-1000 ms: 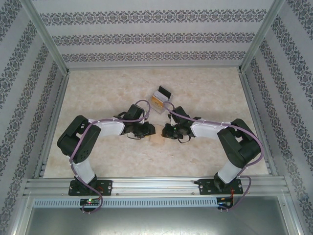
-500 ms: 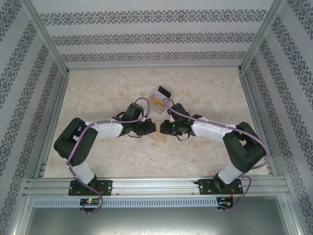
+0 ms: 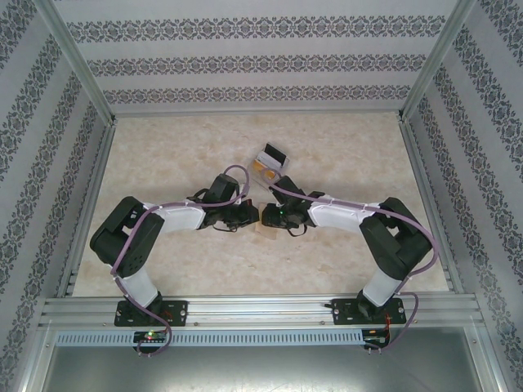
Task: Put the credit cards into the card holder
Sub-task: Open the button on the card holder.
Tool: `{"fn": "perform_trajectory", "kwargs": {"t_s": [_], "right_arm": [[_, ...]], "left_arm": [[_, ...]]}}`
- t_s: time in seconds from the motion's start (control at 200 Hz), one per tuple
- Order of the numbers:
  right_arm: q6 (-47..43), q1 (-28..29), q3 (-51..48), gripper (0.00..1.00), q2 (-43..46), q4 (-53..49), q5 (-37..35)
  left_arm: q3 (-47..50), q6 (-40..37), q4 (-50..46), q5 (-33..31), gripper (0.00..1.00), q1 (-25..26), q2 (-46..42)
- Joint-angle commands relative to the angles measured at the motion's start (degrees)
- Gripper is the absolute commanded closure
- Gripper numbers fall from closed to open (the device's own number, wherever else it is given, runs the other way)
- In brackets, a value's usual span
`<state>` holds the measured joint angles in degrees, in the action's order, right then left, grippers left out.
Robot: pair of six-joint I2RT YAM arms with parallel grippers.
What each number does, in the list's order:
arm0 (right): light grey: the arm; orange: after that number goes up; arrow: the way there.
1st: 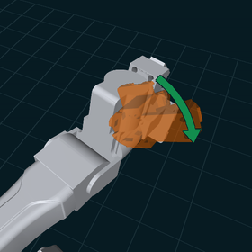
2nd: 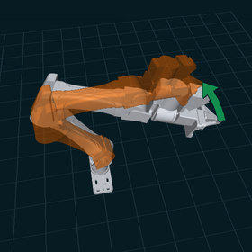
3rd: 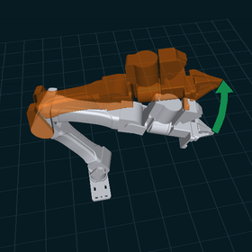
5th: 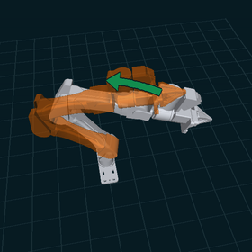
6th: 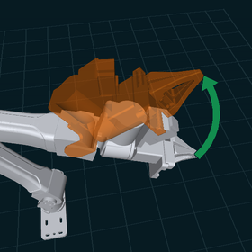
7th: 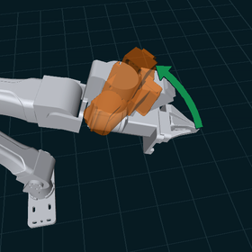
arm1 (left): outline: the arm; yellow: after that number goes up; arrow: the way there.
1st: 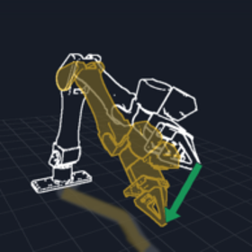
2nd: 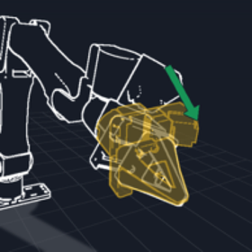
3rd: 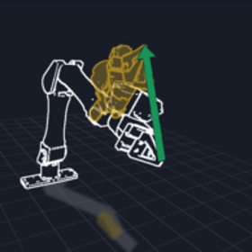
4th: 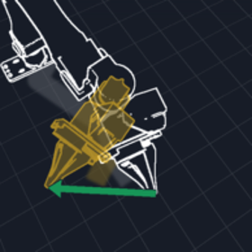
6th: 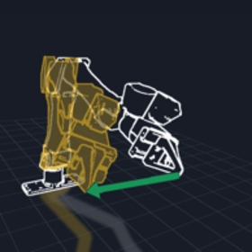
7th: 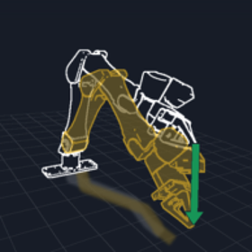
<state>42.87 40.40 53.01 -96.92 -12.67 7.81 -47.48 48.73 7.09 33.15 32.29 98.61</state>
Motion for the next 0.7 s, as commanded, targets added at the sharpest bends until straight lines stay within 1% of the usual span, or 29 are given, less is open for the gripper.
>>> {"fn": "perform_trajectory", "kwargs": {"t_s": [0.0, 0.05, 0.115, 0.16, 0.26, 0.435, 0.58, 0.694], "right_arm": [[-0.8, 2.0, 1.7, 0.71, -2.0, -10.0, -9.2], [-1.3, 2.4, 2.5, 0.76, -2.0, -13.2, -12.7], [-1.6, 2.2, 2.0, 0.82, -1.2, -14.8, -14.9], [-1.8, 2.0, 1.0, 0.87, -0.3, -15.0, -15.5], [-1.8, 0.6, -1.6, 0.92, 2.0, -14.4, -15.7], [-2.4, -1.4, -4.1, 0.93, 4.8, -13.1, -13.4], [-2.5, -2.5, -4.7, 0.88, 5.1, -13.9, -15.1], [-3.6, -3.5, -5.0, 0.85, 4.8, -13.7, -14.5]], "left_arm": [[0.3, 0.9, 3.3, 0.2, 1.00, 0.9, -2.5], [0.6, 0.9, 2.8, -0.7, 1.00, 0.9, -3.2], [0.8, 0.5, 1.2, -2.2, 1.00, 0.8, -4.0], [1.1, 0.2, 0.7, -2.8, 1.00, 0.8, -4.3], [1.4, -0.1, 0.2, -2.9, 1.00, 0.8, -4.3], [3.0, 1.5, 2.4, -3.0, 1.00, 0.8, -3.6], [4.1, 2.7, 3.5, -2.4, 1.00, 0.9, -3.3], [4.8, 3.0, 3.1, -2.9, 1.00, 1.0, -3.5]]}}
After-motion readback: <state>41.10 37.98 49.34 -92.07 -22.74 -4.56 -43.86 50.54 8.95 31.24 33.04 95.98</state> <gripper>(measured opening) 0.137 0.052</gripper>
